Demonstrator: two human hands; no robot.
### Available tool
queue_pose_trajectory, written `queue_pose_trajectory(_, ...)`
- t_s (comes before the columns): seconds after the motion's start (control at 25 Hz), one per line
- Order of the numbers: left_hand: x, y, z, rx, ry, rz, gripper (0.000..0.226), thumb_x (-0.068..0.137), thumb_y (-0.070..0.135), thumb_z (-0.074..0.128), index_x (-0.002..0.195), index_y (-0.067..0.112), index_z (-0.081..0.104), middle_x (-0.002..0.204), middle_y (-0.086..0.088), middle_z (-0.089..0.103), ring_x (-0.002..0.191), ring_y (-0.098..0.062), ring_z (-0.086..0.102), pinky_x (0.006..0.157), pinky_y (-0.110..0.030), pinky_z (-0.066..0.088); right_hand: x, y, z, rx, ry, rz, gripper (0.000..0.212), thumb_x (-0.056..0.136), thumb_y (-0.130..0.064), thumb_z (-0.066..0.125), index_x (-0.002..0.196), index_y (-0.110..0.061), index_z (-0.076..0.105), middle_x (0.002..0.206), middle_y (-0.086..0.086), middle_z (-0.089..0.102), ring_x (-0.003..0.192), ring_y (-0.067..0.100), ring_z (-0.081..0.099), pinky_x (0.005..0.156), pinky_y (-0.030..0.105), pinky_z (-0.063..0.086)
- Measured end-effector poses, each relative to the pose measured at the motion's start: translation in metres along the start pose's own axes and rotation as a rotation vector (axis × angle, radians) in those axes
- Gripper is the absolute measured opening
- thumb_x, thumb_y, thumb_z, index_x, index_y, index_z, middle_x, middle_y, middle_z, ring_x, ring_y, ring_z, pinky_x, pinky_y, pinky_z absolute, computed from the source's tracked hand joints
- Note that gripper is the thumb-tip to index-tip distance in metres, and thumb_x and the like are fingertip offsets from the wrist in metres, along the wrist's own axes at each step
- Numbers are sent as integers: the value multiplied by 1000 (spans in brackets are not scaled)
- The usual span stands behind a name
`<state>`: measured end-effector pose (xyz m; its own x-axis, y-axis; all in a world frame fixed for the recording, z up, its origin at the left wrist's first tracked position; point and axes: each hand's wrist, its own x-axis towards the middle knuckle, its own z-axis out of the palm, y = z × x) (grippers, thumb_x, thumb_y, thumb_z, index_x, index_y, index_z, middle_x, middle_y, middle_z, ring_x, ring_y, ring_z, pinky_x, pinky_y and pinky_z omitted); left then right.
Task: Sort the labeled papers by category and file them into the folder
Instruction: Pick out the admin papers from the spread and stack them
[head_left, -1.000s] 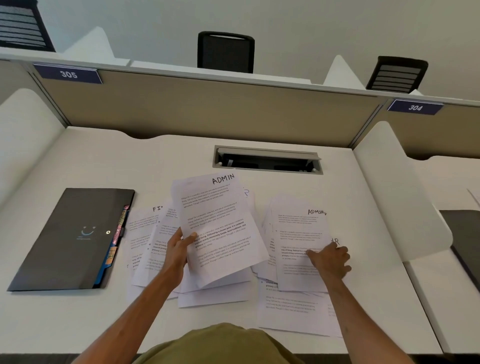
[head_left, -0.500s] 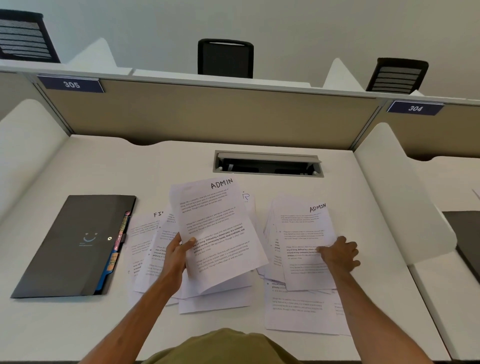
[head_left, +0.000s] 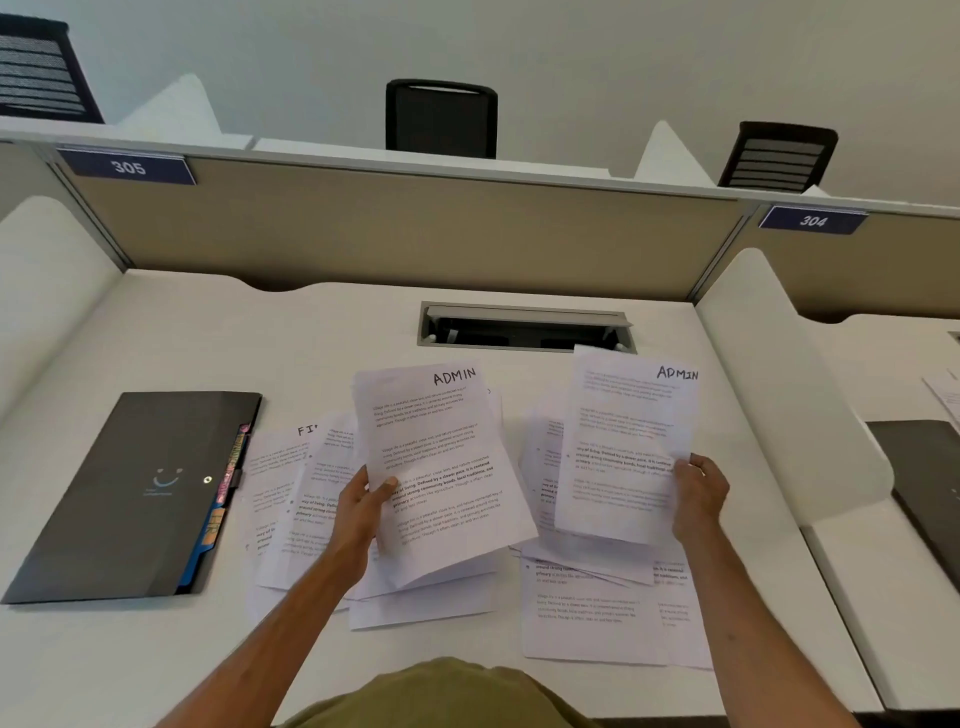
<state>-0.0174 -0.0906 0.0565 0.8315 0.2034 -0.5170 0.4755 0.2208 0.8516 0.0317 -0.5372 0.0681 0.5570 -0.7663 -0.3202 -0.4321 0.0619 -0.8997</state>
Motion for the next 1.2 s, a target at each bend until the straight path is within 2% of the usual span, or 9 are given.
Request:
queue_pose_trajectory(0.12, -1, 0, 0, 20, -6, 15, 39, 102, 15, 68, 140, 23, 66, 127, -1, 77, 111, -29, 75, 94, -55, 62, -16, -11, 12, 105, -212, 101, 17, 90, -3, 69, 87, -18, 74, 91, 1, 70, 83, 17, 61, 69, 27, 44)
queue_pose_trajectory(0.24, -3, -2, 0, 32, -18, 29, 40, 101, 17, 71, 140, 23, 65, 128, -1, 77, 112, -29, 75, 100, -61, 59, -41, -9, 35, 78, -463, 126, 14, 89, -7, 72, 102, -10, 78, 101, 6, 76, 88, 19, 66, 75, 32, 47)
queue_pose_trajectory(0.44, -10, 2, 4, 38, -71, 69, 40, 99, 20, 75, 137, 25, 66, 123, 2, 79, 108, -24, 78, 98, -57, 61, -87, -1, 77, -30, -676, 119, 8, 89, -18, 75, 97, -16, 74, 94, 4, 76, 82, 21, 63, 73, 33, 43)
queue_pose_trajectory(0.56, -16, 8, 8, 45, -77, 90, 43, 96, 24, 78, 137, 26, 64, 120, 4, 80, 100, -19, 80, 92, -53, 64, -103, 3, 91, -72, -732, 93, 7, 91, -20, 76, 95, -16, 73, 99, 5, 80, 84, 22, 69, 74, 33, 50)
queue_pose_trajectory(0.64, -19, 10, 10, 50, -98, 106, 44, 96, 26, 77, 138, 28, 63, 120, 6, 80, 100, -17, 80, 91, -52, 64, -110, 2, 96, -67, -770, 45, 16, 91, -18, 78, 105, -11, 75, 108, 5, 80, 97, 27, 75, 87, 41, 60)
queue_pose_trajectory(0.84, -23, 10, 14, 44, -120, 85, 30, 105, 33, 65, 135, 37, 65, 118, 11, 80, 108, -16, 77, 92, -45, 61, -114, 6, 99, -173, -849, -99, 40, 83, -30, 84, 120, -23, 73, 122, -4, 77, 118, 25, 69, 109, 52, 52)
queue_pose_trajectory(0.96, -26, 11, 19, 44, -144, 90, 39, 109, 55, 48, 138, 38, 65, 127, 10, 77, 116, -17, 74, 98, -50, 59, -123, 8, 101, -199, -885, -138, 30, 91, -23, 78, 120, -22, 69, 121, -5, 77, 117, 23, 70, 108, 52, 53)
queue_pose_trajectory(1.08, -27, 11, 19, 57, -160, 125, 38, 104, 35, 67, 141, 31, 61, 127, 5, 77, 110, -20, 77, 86, -44, 66, -132, 13, 103, -197, -896, -130, 27, 95, -21, 75, 119, -22, 64, 120, 0, 75, 115, 24, 70, 105, 50, 55)
queue_pose_trajectory(1.2, -22, 1, 13, 114, -108, 105, 52, 96, 19, 74, 144, 30, 59, 129, 2, 76, 109, -26, 77, 89, -54, 65, -131, 13, 108, -233, -918, -53, 34, 94, -35, 76, 122, -25, 61, 120, 7, 73, 112, 28, 71, 96, 44, 59)
